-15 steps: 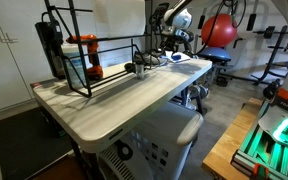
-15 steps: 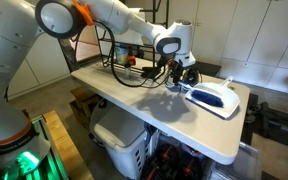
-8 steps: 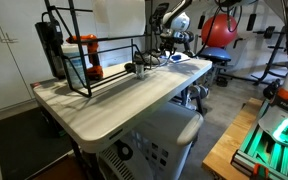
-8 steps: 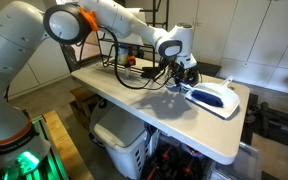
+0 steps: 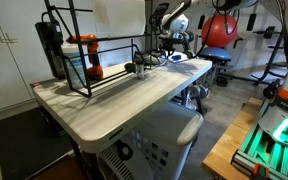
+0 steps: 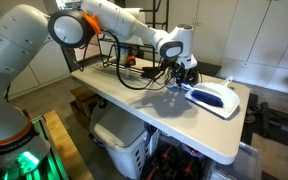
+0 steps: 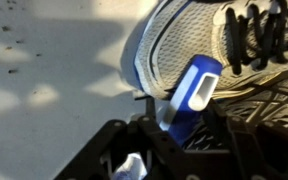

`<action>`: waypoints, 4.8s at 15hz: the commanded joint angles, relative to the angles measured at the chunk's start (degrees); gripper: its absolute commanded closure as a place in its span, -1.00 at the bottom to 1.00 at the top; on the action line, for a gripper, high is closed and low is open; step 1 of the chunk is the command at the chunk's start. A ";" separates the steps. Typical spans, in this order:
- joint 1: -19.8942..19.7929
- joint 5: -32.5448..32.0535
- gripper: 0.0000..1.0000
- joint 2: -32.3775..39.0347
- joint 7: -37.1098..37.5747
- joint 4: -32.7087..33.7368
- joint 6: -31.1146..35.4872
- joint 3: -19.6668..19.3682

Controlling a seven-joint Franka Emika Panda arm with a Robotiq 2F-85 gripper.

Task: Move the brush to the left

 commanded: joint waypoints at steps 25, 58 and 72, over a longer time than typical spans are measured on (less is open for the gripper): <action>5.26 -5.67 0.83 -40.03 4.44 -54.84 33.87 -4.24; 20.90 -16.91 0.37 -69.42 -2.69 -89.46 52.47 -5.32; 48.96 -11.99 0.84 -75.26 -6.75 -90.40 51.79 -34.30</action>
